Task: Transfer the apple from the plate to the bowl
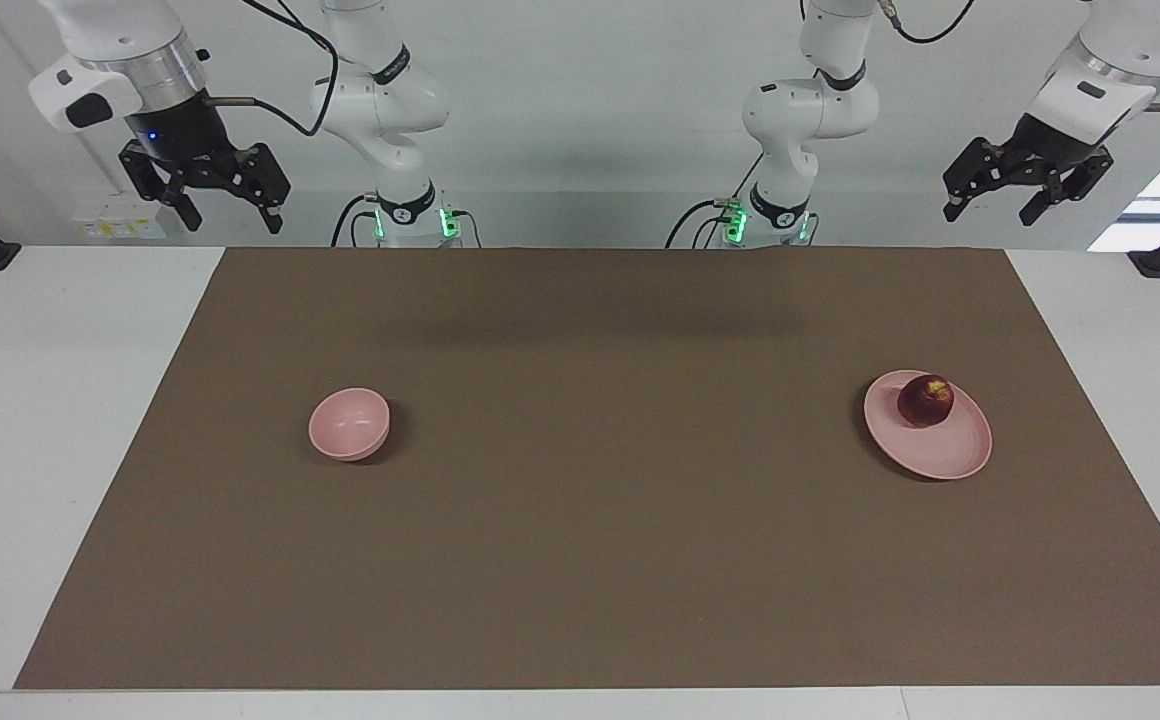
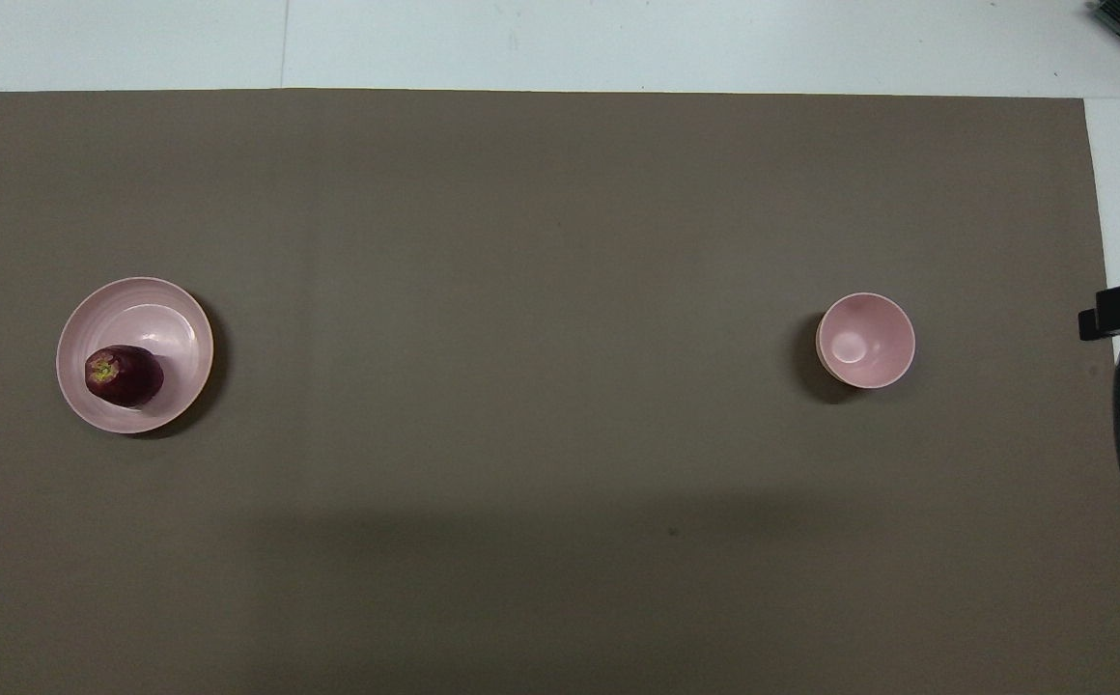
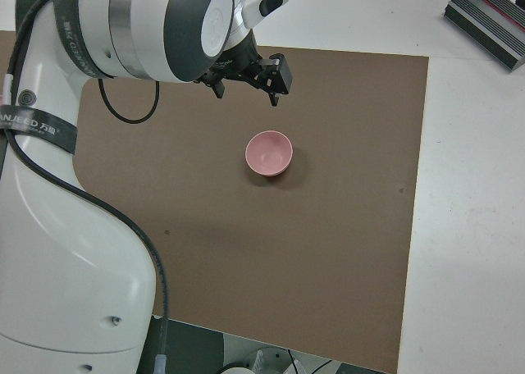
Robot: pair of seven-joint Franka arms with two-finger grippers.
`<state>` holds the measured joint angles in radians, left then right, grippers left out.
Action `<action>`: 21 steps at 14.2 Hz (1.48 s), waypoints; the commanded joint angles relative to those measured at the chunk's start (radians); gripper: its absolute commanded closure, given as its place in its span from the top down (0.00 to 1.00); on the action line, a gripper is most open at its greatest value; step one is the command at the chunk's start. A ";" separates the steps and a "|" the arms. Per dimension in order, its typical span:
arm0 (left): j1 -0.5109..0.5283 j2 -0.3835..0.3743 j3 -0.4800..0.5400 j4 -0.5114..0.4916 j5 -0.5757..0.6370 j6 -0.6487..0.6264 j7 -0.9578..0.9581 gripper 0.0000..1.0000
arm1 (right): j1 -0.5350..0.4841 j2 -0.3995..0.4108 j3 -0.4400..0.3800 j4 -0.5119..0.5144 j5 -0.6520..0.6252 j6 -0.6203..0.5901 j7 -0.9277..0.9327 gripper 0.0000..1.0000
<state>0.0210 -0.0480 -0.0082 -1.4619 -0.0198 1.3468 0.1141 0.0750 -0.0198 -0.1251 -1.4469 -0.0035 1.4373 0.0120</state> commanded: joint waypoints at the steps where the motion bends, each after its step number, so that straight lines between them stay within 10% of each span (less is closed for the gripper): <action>1: -0.001 -0.027 -0.010 -0.031 0.020 0.002 0.001 1.00 | -0.009 -0.025 -0.004 -0.032 0.016 0.008 -0.053 1.00; 21: -0.029 -0.047 -0.019 -0.064 0.018 0.029 0.012 1.00 | -0.009 -0.026 -0.008 -0.033 0.011 0.008 -0.069 1.00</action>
<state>0.0131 -0.0543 -0.0363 -1.4738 -0.0198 1.3487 0.1180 0.0722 -0.0198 -0.1307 -1.4484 -0.0035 1.4373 -0.0236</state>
